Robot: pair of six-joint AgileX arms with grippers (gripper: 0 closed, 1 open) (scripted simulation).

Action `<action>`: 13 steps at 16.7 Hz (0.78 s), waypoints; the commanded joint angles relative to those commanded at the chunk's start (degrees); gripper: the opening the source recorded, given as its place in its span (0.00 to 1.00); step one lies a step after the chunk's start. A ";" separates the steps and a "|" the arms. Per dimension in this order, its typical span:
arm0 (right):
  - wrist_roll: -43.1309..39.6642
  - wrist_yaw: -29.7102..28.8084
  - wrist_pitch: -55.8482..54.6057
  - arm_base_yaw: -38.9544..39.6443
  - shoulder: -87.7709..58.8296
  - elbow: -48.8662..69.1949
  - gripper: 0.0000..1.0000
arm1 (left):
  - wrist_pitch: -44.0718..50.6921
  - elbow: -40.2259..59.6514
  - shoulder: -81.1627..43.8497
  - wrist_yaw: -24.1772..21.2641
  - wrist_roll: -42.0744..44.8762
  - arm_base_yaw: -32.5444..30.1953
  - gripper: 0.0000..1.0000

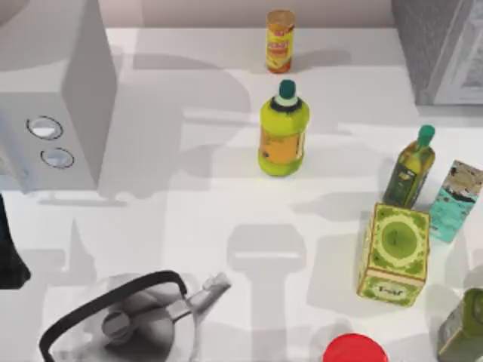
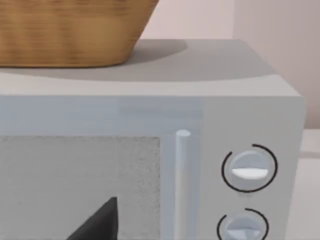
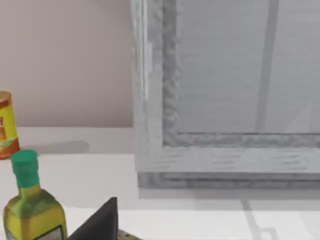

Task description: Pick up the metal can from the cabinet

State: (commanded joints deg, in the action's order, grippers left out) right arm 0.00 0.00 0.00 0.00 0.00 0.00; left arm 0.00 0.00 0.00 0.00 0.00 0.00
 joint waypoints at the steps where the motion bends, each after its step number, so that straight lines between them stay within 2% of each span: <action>1: 0.00 0.00 0.00 0.00 0.00 0.00 1.00 | 0.00 0.00 0.00 0.00 0.00 0.00 1.00; 4: -0.01 -0.23 0.54 0.28 -1.64 1.80 1.00 | 0.00 0.00 0.00 0.00 0.00 0.00 1.00; 7: -0.02 -1.16 2.54 1.22 -8.02 8.95 1.00 | 0.00 0.00 0.00 0.00 0.00 0.00 1.00; 13: 0.17 -4.36 9.29 4.21 -29.78 38.20 1.00 | 0.00 0.00 0.00 0.00 0.00 0.00 1.00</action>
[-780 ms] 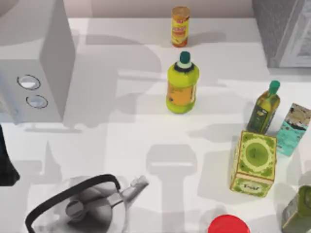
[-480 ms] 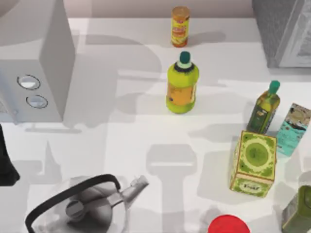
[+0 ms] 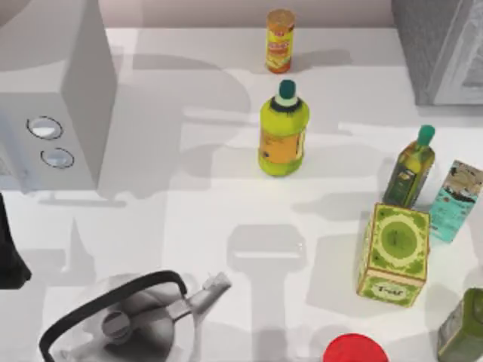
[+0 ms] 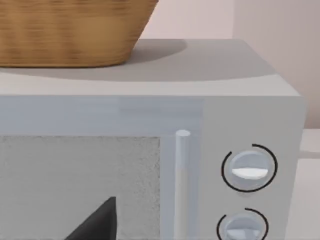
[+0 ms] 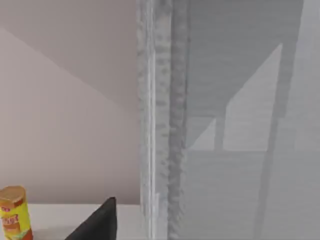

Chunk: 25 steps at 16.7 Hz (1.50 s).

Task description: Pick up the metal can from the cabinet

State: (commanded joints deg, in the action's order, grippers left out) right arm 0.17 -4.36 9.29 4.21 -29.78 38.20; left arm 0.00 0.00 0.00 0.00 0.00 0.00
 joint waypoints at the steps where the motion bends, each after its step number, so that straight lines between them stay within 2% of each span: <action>1: 0.05 -0.61 1.29 0.56 -4.09 5.95 1.00 | 0.00 0.00 0.00 0.00 0.00 0.00 1.00; 7: 0.42 -4.08 8.67 3.74 -27.29 36.66 1.00 | 0.00 0.00 0.00 0.00 0.00 0.00 1.00; 12: 0.66 -6.15 13.04 5.66 -41.18 55.47 1.00 | 0.00 0.00 0.00 0.00 0.00 0.00 1.00; 16: 0.73 -6.89 14.59 6.35 -46.15 61.47 1.00 | 0.00 0.00 0.00 0.00 0.00 0.00 1.00; 22: 0.70 -6.98 14.37 6.26 -46.27 61.52 1.00 | 0.00 0.00 0.00 0.00 0.00 0.00 1.00; 25: 0.50 -9.40 11.31 8.44 -50.51 63.02 1.00 | 0.00 0.00 0.00 0.00 0.00 0.00 1.00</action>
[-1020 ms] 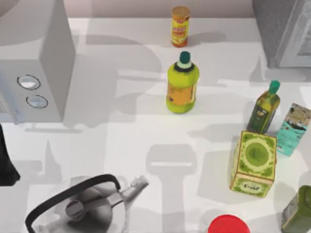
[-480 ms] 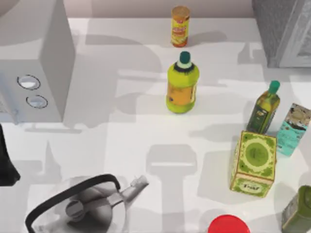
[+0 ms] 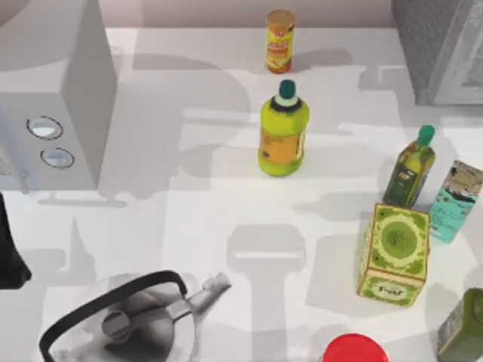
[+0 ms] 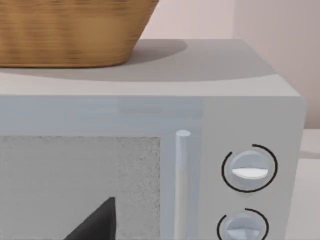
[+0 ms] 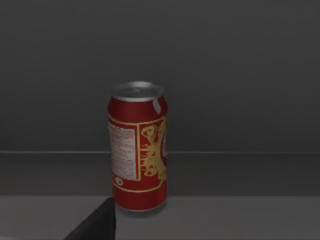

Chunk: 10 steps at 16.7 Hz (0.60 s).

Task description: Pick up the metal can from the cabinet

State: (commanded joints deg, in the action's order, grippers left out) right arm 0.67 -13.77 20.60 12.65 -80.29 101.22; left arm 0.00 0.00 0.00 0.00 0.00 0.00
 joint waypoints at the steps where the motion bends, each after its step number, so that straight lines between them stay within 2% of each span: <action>1: -0.01 -1.14 -1.54 1.11 -2.56 0.69 1.00 | 0.00 0.00 0.00 0.00 0.00 0.00 1.00; 5: -0.02 -4.78 -6.75 4.81 -9.51 2.75 1.00 | 0.00 0.00 0.00 0.00 0.00 0.00 1.00; 10: 0.00 -4.77 -6.82 4.72 -9.73 2.60 1.00 | 0.00 0.00 0.00 0.00 0.00 0.00 1.00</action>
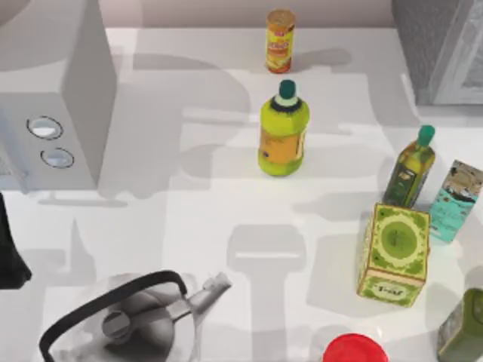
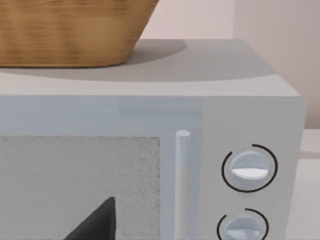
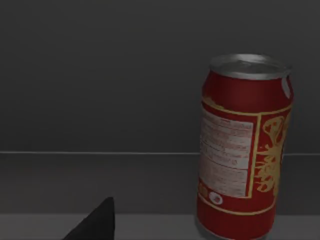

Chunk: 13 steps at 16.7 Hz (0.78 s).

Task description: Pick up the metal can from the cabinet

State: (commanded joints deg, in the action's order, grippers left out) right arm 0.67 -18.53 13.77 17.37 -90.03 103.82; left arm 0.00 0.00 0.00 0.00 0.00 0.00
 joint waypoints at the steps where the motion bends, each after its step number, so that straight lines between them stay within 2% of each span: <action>1: 0.00 0.12 0.03 -0.10 -0.52 0.71 1.00 | 0.00 0.00 0.00 0.00 0.00 0.00 1.00; 9: -0.02 2.25 1.60 -2.34 -11.75 13.75 1.00 | 0.00 0.00 0.00 0.00 0.00 0.00 1.00; 13: -0.03 2.58 1.86 -2.71 -13.52 15.78 1.00 | 0.00 0.00 0.00 0.00 0.00 0.00 1.00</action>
State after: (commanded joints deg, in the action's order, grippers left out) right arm 0.64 -15.95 15.63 14.66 -103.55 119.60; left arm 0.00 0.00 0.00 0.00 0.00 0.00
